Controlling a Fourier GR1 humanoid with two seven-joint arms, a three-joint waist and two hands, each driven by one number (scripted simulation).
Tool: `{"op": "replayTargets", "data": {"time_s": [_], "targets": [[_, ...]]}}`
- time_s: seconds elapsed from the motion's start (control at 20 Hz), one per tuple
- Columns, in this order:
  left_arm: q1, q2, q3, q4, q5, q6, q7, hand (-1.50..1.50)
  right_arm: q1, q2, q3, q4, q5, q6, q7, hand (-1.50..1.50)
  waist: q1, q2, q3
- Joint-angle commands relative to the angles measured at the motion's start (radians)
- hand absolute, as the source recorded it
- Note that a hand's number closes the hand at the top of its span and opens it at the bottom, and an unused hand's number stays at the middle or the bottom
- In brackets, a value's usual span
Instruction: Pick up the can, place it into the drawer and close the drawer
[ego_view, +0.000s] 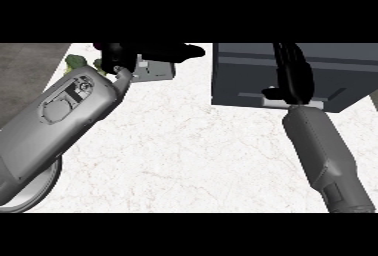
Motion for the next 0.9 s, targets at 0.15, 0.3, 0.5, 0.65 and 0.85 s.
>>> {"op": "replayTargets", "data": {"time_s": [0.15,0.3,0.5,0.65,0.85], "targets": [[0.091,0.059,0.037,-0.083,-0.009,-0.031,-0.01,-1.5,-0.199,-0.011,-0.057,0.231,-0.006,-0.05,0.001,-1.5,0.014,0.019,0.009],[0.156,0.065,0.024,-0.147,-0.014,-0.046,-0.03,-1.5,-0.236,-0.012,-0.059,0.289,0.018,-0.083,0.023,-1.5,0.03,0.023,0.009],[0.186,0.092,0.039,-0.183,-0.017,-0.055,-0.022,-1.5,-0.289,-0.025,-0.082,0.342,0.007,-0.076,0.028,-1.5,0.037,0.026,0.009],[0.205,0.062,0.018,-0.189,-0.044,-0.024,-0.023,-1.5,-0.349,-0.046,-0.095,0.365,-0.003,-0.045,0.025,-1.5,0.029,0.026,0.009],[0.273,0.074,0.024,-0.227,-0.047,-0.041,-0.061,-1.5,-0.337,-0.048,-0.119,0.38,-0.03,-0.074,-0.027,-1.5,0.034,0.03,0.01]]}}
